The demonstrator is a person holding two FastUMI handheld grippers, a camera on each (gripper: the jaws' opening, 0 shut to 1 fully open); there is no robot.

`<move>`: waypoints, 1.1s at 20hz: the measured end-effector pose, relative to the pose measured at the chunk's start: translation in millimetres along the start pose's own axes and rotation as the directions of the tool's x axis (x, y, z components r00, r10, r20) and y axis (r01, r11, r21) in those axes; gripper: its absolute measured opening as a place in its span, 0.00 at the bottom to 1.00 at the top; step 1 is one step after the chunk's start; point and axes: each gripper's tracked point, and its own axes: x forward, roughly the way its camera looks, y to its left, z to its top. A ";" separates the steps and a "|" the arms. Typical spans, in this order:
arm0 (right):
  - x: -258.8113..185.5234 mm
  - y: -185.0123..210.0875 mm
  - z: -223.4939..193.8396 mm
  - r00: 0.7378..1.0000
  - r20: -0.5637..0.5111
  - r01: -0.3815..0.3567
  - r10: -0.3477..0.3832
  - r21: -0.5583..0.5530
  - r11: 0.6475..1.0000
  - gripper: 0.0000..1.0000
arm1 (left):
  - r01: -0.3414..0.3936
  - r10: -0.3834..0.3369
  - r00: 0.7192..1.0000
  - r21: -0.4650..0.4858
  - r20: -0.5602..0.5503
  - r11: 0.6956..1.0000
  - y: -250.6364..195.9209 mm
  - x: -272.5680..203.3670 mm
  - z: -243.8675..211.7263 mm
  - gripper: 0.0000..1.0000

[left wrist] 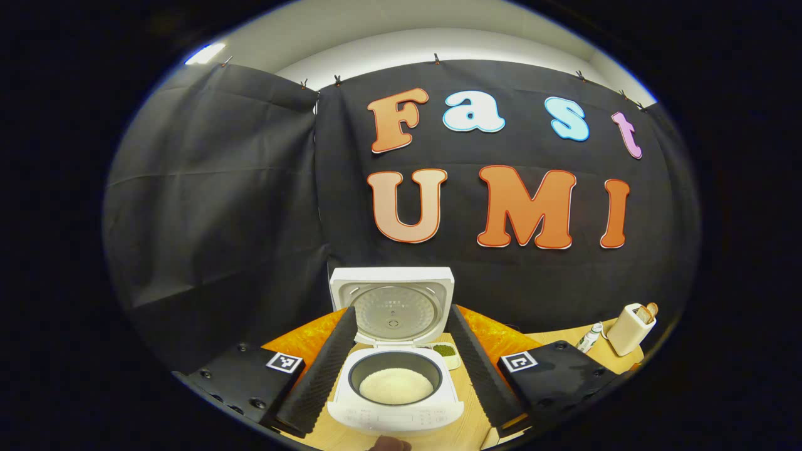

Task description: Close the left gripper, press the button to open the rice cooker; take a wooden spoon from the chopstick holder with the right hand, scoop a spoonful of rice and pour it into the rice cooker, then put the wooden spoon back into the chopstick holder.

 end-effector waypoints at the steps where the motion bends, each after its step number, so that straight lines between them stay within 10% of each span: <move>1: -6.7 -1.2 6.4 1.000 0.015 0.011 -0.011 -0.016 1.000 0.85 | 0.004 -0.004 1.000 -0.010 -0.004 1.000 1.1 10.8 3.5 0.98; 22: -114.1 -0.5 67.6 0.951 0.256 0.196 -0.172 -0.069 0.978 0.90 | -0.060 0.048 0.984 -0.065 -0.170 0.996 41.0 253.2 -14.1 0.98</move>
